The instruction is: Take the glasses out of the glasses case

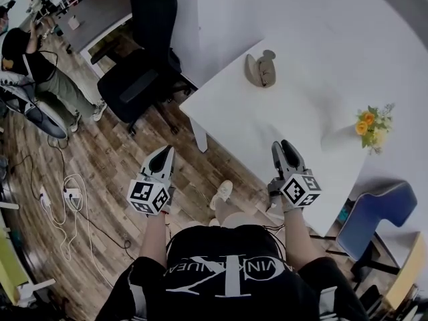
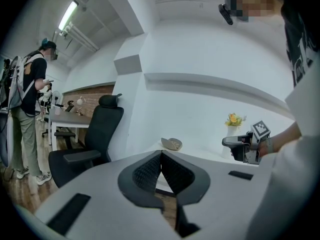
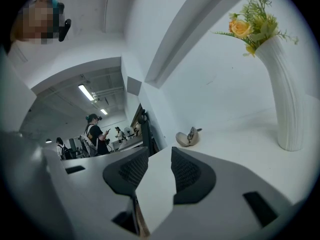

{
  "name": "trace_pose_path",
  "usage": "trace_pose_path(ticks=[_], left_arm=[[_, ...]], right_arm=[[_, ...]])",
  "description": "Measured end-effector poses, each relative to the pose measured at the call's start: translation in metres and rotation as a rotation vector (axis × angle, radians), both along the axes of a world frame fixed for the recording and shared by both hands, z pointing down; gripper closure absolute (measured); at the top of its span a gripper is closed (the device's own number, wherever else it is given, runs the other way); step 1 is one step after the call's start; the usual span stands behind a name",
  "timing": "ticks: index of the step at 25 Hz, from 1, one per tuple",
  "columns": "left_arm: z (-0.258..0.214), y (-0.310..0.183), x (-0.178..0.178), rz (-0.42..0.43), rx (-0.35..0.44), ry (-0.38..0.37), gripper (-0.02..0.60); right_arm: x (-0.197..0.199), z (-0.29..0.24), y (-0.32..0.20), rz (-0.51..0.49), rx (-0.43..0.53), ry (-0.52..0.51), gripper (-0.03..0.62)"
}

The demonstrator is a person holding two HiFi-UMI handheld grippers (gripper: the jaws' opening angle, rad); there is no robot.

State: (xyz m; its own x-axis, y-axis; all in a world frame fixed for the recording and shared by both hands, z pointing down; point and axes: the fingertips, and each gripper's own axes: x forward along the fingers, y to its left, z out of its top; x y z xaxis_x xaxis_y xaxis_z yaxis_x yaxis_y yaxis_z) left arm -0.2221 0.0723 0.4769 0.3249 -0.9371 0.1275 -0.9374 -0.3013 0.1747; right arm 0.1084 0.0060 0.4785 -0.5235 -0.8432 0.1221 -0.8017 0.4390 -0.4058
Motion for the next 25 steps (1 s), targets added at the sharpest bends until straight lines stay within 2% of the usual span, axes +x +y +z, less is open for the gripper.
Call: trace_pose_path(ticks=[25], left_arm=[[0.004, -0.130, 0.021, 0.039, -0.050, 0.003, 0.566]], right_arm=[[0.001, 0.005, -0.119, -0.017, -0.028, 0.016, 0.468]])
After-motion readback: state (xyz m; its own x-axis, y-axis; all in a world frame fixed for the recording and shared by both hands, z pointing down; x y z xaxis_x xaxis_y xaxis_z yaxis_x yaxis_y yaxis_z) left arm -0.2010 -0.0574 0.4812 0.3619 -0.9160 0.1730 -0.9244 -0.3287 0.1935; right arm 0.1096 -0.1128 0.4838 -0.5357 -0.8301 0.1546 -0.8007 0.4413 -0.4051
